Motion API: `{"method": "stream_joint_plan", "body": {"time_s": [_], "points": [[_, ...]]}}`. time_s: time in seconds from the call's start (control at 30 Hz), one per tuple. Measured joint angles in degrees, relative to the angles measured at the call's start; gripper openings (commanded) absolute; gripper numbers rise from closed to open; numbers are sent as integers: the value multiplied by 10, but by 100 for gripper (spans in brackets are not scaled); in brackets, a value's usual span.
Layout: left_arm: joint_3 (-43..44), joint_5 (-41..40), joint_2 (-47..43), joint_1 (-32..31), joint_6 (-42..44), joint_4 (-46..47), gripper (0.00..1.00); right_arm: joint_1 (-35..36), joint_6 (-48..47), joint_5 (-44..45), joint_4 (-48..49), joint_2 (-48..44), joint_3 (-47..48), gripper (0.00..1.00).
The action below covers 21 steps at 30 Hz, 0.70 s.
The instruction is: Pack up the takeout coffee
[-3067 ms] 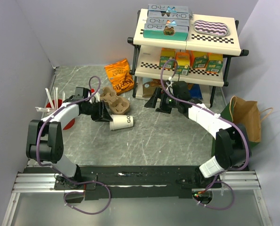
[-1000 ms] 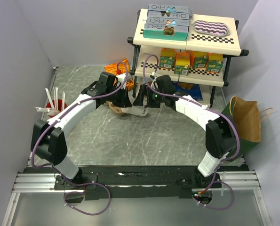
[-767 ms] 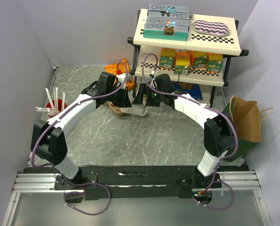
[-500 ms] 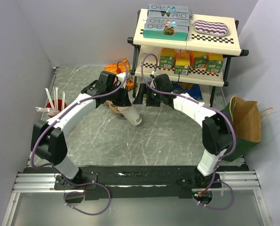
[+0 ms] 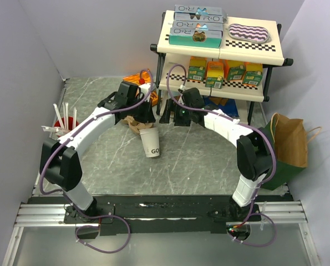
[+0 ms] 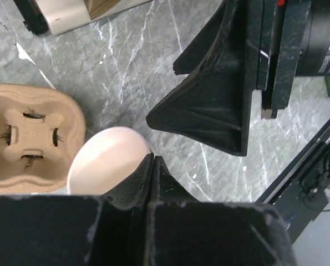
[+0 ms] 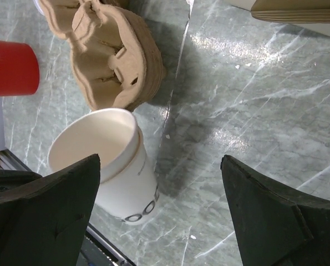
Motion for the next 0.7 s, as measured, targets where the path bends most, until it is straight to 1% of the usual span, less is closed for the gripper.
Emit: {"method": "stream_joint_plan", "body": {"time_s": [0.03, 0.07, 0.1, 0.17, 0.2, 0.23, 0.3, 0.47, 0.5, 0.53, 0.6, 0.7], "points": [[0, 1, 0, 0, 5, -1, 3, -1, 0, -1, 0, 0, 0, 95], [0, 3, 0, 0, 14, -2, 11, -2, 0, -2, 0, 0, 0, 95], [0, 9, 0, 0, 28, -8, 30, -3, 0, -3, 0, 0, -1, 95], [2, 28, 0, 5, 65, -32, 42, -6, -2, -5, 1, 0, -2, 95], [4, 35, 0, 7, 86, -43, 51, -8, -5, -7, 1, -1, -4, 95], [6, 44, 0, 12, 107, -57, 56, -9, -9, -10, 2, -3, -8, 95], [8, 58, 0, 24, 148, -75, 58, -12, -12, -15, 3, -7, -15, 95], [29, 83, 14, 59, 239, -121, 58, -22, -21, -33, 10, -23, -45, 96], [47, 97, 30, 62, 262, -135, 57, -23, -25, -39, 12, -27, -52, 96], [66, 110, 48, 64, 282, -147, 61, -24, -28, -43, 13, -31, -58, 96], [101, 145, 89, 63, 326, -170, 63, -25, -35, -53, 18, -39, -67, 96], [116, 185, 134, 61, 368, -189, 61, -27, -54, -73, 25, -53, -81, 96]]}}
